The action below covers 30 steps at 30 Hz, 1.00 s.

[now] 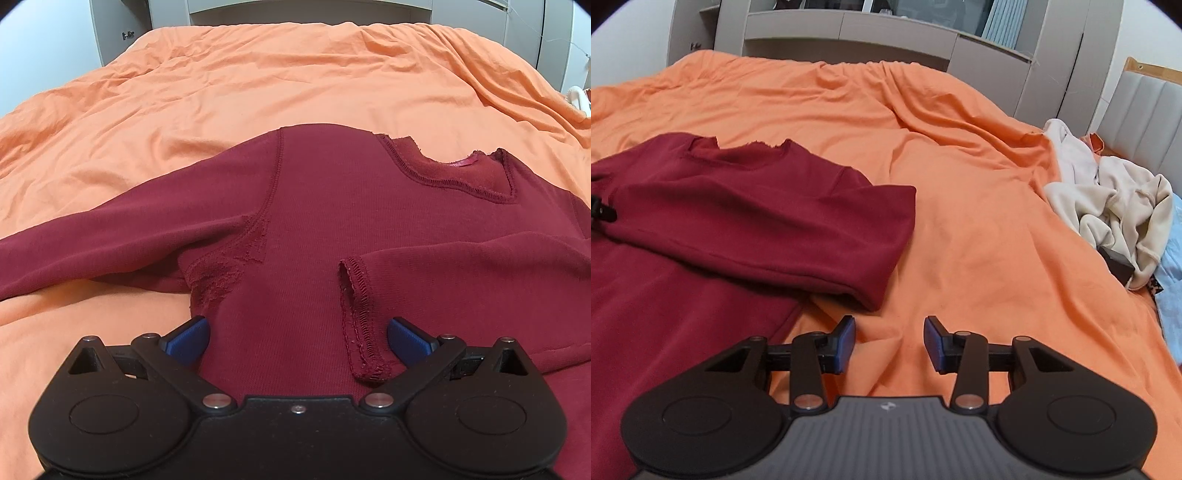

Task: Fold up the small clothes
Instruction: 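Move the left gripper to the other sleeve cuff of the sweater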

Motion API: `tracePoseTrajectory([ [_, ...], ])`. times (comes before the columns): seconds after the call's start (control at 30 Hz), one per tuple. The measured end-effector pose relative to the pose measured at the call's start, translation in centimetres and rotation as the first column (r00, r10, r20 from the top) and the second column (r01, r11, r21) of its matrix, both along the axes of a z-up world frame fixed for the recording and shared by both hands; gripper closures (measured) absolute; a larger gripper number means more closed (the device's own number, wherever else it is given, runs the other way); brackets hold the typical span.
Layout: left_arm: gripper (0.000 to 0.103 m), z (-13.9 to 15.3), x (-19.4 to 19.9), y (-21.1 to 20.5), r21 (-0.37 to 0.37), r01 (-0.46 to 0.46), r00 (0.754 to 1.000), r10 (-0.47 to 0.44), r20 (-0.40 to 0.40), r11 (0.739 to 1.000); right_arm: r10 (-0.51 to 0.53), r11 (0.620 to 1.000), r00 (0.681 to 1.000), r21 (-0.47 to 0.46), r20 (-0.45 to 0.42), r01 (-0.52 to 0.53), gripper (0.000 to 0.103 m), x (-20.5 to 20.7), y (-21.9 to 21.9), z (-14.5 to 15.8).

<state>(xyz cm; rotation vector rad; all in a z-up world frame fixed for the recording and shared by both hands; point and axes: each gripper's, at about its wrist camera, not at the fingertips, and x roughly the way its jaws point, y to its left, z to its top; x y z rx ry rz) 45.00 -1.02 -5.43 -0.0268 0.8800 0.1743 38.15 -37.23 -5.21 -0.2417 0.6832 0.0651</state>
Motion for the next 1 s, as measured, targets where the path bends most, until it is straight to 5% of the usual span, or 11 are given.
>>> tracePoseTrajectory([
  [0.1, 0.0, 0.0, -0.1, -0.1, 0.003, 0.0, 1.0, 0.0, 0.001, 1.0, 0.003, 1.0, 1.0, 0.024, 0.019, -0.004, 0.06, 0.4, 0.1, -0.3],
  [0.2, 0.0, 0.0, -0.1, -0.1, 0.003, 0.0, 1.0, 0.0, 0.001, 1.0, 0.0, 0.999, 0.999, 0.038, 0.041, -0.002, 0.086, 0.8, 0.0, -0.5],
  [0.3, 0.0, 0.0, -0.1, -0.1, 0.002, 0.0, 1.0, 0.0, 0.001, 1.0, -0.012, 0.999, 0.999, 0.051, 0.035, 0.011, 0.095, 0.6, -0.2, -0.1],
  [0.57, 0.0, -0.1, 0.0, -0.1, 0.002, 0.0, 1.0, 0.0, -0.003, 1.0, -0.017, 0.998, 1.0, 0.065, -0.016, 0.018, 0.098, 0.8, -0.5, -0.1],
  [0.7, 0.0, 0.1, 0.0, 0.0, -0.002, -0.005, 1.0, 0.005, -0.001, 1.0, -0.006, 0.998, 1.0, 0.066, -0.023, 0.008, 0.089, 0.3, -0.9, 0.8],
  [0.77, 0.0, 0.7, -0.3, 0.4, -0.019, -0.026, 1.0, 0.027, 0.013, 0.999, 0.009, 0.999, 1.0, 0.054, -0.024, -0.008, 0.076, -0.2, -1.0, 1.5],
  [0.83, 0.0, 1.4, -0.8, 0.8, -0.05, -0.05, 0.998, 0.052, 0.037, 0.997, 0.016, 0.999, 1.0, 0.045, 0.0, -0.016, 0.051, -0.6, -1.3, 2.5],
  [1.0, 0.0, 3.8, -2.7, 2.4, -0.117, -0.065, 0.993, 0.076, 0.092, 0.991, 0.029, 0.992, 0.998, 0.123, 0.062, -0.036, 0.029, -1.0, -1.8, 4.2],
])
